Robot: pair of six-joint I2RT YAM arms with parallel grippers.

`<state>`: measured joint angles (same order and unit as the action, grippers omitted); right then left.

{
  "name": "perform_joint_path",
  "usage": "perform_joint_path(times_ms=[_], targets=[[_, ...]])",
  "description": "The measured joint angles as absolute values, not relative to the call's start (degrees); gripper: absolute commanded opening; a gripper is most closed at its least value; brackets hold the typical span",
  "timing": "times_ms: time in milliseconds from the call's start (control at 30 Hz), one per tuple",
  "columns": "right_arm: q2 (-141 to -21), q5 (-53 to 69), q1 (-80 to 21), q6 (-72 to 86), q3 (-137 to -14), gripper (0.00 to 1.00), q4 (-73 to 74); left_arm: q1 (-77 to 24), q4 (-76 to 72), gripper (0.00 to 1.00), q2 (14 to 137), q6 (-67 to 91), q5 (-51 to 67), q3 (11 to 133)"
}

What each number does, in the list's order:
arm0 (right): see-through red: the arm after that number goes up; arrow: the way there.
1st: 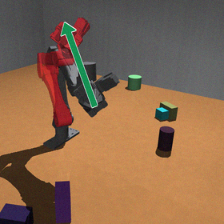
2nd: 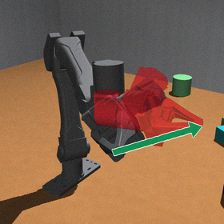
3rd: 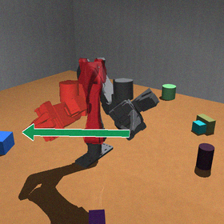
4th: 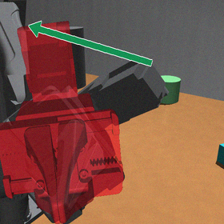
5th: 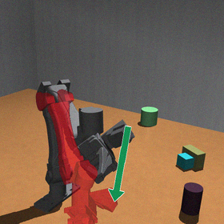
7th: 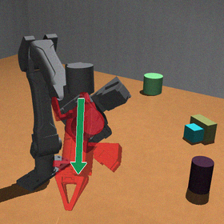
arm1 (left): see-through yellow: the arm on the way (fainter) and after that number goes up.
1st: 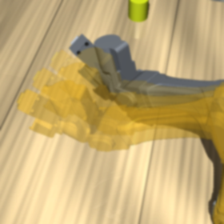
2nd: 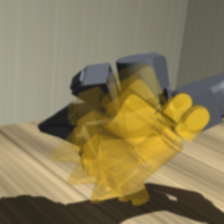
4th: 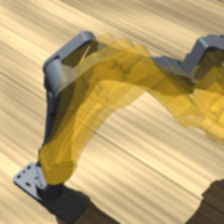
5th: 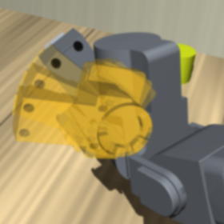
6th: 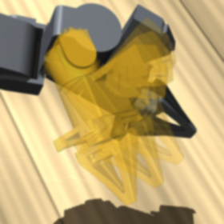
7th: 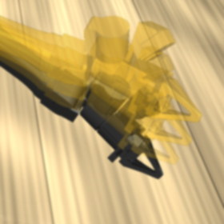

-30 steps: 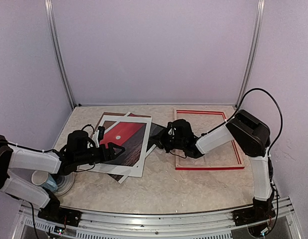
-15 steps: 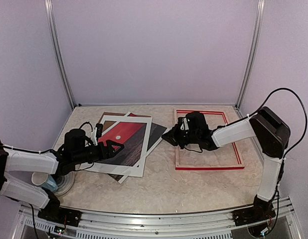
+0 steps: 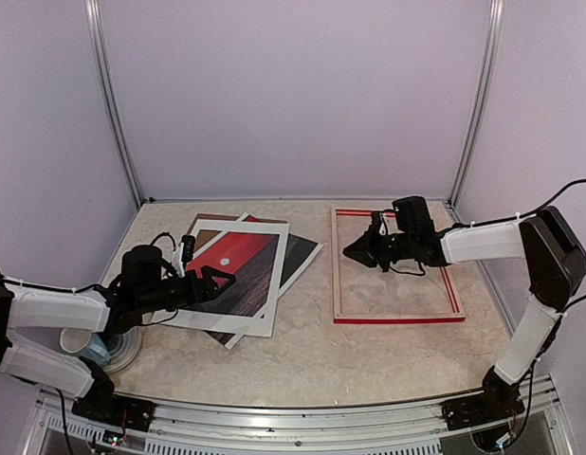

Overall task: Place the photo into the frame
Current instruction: Place the glass panel on the mat board, then pick up the glass panel from the mat board.

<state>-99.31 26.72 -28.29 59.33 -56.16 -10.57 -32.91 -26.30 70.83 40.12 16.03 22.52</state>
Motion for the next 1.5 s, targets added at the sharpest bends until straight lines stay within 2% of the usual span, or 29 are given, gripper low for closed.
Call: perform_joint_path(times_ms=[300, 467, 600, 733, 1033, 1500], targets=[[-96.3, 30.5, -19.7, 50.0, -54.5, 0.09, 0.2, -33.0, -26.0, 0.86, 70.8, 40.5, 16.0, 22.5], [-95.7, 31.1, -17.0, 47.1, -52.1, 0.26, 3.2, -33.3, -26.0, 0.86, 70.8, 40.5, 15.7, 22.5], [-95.1, 32.2, -17.3, 48.6, -48.7, 0.41, 1.5, -33.4, -26.0, 0.86, 71.6, 40.5, 13.9, 22.8], [-95.0, 31.9, -18.6, 51.9, -45.5, 0.51, -2.6, -33.4, -26.1, 0.86, 74.4, 40.6, 12.2, 23.7], [-95.9, 26.6, -23.7, 61.2, -40.9, 0.53, -16.3, -33.3, -28.1, 0.86, 81.2, 41.6, 11.7, 24.5], [-107.8, 19.9, -27.3, 70.3, -44.1, 0.52, -30.7, -33.4, -31.3, 0.86, 82.2, 42.5, 12.0, 23.2]])
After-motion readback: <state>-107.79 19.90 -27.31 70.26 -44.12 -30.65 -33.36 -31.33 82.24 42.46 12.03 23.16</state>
